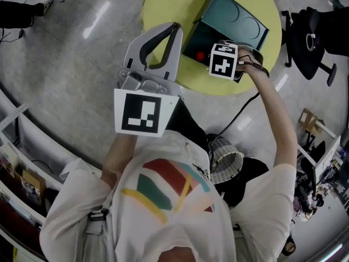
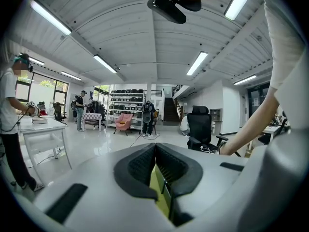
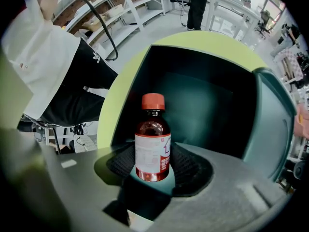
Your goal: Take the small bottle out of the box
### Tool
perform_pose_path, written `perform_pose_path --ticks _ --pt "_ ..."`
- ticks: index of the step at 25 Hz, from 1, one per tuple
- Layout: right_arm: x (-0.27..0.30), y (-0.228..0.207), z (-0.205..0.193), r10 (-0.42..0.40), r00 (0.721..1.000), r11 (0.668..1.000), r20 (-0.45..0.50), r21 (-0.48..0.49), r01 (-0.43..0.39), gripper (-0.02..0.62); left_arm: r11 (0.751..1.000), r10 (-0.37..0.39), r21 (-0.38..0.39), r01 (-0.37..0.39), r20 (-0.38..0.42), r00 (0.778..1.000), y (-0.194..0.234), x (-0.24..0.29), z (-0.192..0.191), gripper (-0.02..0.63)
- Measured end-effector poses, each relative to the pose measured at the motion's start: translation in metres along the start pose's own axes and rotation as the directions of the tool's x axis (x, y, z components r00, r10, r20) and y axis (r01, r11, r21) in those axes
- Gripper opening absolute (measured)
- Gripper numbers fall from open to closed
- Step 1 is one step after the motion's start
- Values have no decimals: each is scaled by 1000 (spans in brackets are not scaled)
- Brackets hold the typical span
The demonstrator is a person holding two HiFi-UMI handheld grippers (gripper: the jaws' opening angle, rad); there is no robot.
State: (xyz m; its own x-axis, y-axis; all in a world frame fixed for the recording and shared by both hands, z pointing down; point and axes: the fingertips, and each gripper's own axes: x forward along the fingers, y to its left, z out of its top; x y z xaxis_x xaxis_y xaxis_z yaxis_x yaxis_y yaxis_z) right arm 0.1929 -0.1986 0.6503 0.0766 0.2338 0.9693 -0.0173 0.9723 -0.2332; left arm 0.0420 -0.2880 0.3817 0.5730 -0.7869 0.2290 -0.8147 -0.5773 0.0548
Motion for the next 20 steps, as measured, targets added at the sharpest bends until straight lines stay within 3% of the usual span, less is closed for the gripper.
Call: perform_pose_path --ticks 20 --pt "0 0 2 -18 1000 999 17 35 17 209 999 -32 15 32 27 999 -1 1 12 15"
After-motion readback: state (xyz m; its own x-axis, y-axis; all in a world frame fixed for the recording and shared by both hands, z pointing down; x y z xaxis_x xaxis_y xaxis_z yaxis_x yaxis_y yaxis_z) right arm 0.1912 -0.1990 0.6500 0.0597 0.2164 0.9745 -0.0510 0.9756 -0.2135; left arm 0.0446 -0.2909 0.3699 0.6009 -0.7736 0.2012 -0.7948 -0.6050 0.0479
